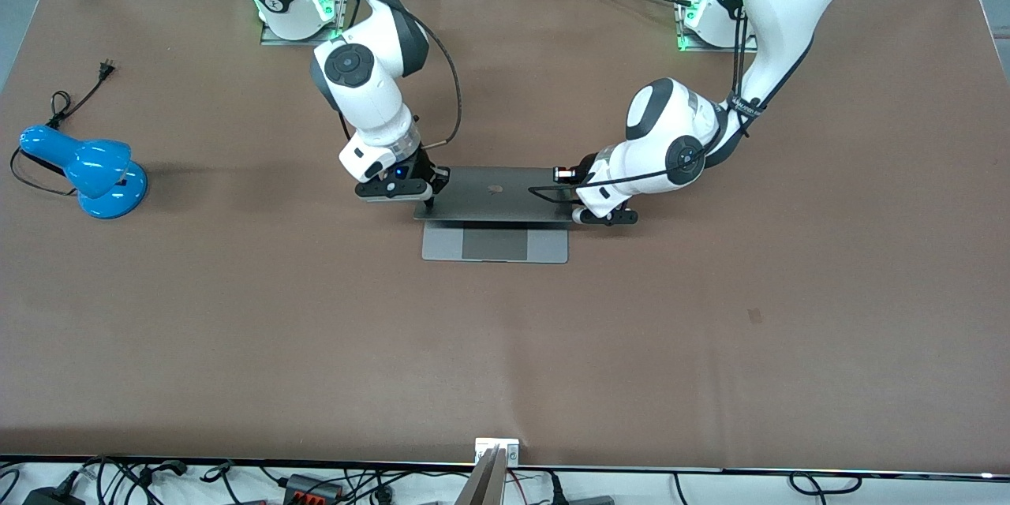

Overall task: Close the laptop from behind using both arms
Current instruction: 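Push the screen down toward the keyboard with both grippers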

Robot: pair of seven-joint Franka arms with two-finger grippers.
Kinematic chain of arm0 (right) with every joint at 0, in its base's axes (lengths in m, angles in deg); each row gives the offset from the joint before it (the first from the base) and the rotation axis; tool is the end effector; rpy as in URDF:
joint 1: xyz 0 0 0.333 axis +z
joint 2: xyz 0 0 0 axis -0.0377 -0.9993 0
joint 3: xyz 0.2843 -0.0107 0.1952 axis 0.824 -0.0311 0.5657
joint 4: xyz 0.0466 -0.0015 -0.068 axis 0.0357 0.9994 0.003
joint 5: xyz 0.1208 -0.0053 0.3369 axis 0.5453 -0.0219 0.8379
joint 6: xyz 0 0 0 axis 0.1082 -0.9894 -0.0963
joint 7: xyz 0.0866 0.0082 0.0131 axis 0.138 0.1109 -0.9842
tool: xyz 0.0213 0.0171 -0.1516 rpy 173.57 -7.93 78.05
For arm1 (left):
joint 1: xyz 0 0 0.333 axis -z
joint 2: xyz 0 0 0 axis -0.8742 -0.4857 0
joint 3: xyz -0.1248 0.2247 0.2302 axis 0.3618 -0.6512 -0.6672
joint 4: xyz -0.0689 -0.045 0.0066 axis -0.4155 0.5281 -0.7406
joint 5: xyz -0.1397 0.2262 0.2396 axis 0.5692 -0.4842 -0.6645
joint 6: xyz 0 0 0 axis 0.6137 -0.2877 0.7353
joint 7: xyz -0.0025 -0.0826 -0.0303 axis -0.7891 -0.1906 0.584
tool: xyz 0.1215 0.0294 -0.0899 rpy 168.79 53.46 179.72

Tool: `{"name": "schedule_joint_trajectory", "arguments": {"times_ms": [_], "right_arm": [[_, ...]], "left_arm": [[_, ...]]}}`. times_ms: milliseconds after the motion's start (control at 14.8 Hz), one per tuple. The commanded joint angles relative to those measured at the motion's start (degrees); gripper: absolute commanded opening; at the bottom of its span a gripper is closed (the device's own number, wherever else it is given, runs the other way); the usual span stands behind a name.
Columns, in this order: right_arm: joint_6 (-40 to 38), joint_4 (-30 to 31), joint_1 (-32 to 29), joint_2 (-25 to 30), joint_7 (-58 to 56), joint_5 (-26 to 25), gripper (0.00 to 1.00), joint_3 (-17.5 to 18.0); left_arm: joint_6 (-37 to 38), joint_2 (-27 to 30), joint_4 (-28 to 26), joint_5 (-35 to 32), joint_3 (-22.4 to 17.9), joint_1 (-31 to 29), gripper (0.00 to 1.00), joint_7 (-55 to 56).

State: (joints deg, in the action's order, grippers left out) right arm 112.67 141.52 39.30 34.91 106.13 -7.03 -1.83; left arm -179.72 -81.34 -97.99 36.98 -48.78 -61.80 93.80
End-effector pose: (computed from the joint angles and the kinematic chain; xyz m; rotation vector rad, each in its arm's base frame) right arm 0.4966 0.3545 0.2871 -2.9709 0.0270 -0.2894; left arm 0.4956 -0.3363 0.2292 2.6667 0.1243 -0.4361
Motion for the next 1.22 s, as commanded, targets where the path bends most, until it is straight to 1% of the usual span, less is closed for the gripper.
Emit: {"name": "schedule_joint_trajectory", "arguments": {"times_ms": [0, 68, 136, 339, 542, 678, 881, 1153], "right_arm": [[0.77, -4.17, -0.4, -4.4, 0.45, -1.25, 0.0, 0.13], [0.77, -5.3, -0.31, -5.97, 0.8, -1.25, 0.0, 0.13], [0.86, -5.32, -0.22, -6.34, 0.89, -1.25, 0.0, 0.13], [3.13, -6.37, -0.31, -8.88, 0.81, -1.16, 0.0, 0.13], [3.58, -7.59, -0.14, -10.47, 0.98, -1.16, 0.0, 0.13], [3.76, -8.3, -0.14, -12.05, 0.98, -1.16, 0.0, 0.13], [4.2, -9.0, -0.14, -13.45, 1.07, -1.16, 0.0, 0.22], [5.77, -9.1, 0.04, -15.56, 1.07, -1.16, 0.0, 0.22]], "left_arm": [[-0.03, -1.52, 2.28, -1.21, -2.75, 3.22, 0.0, 0.16], [-0.03, -1.96, 2.98, -1.21, -3.27, 4.01, 0.0, 0.16], [-0.03, -2.48, 3.25, -1.21, -3.89, 4.37, 0.0, 0.16], [-0.03, -3.37, 3.96, -1.21, -4.42, 4.81, 0.0, 0.16], [-0.12, -4.5, 4.65, -1.21, -4.6, 4.9, 0.0, 0.16], [-2.13, -5.39, 4.75, -1.21, -6.0, 6.56, 0.0, 0.07], [-2.58, -5.74, 5.27, -1.83, -9.42, 9.9, 0.0, 0.25], [-2.58, -6.27, 5.36, -1.83, -9.61, 10.08, 0.0, 0.25]]}}
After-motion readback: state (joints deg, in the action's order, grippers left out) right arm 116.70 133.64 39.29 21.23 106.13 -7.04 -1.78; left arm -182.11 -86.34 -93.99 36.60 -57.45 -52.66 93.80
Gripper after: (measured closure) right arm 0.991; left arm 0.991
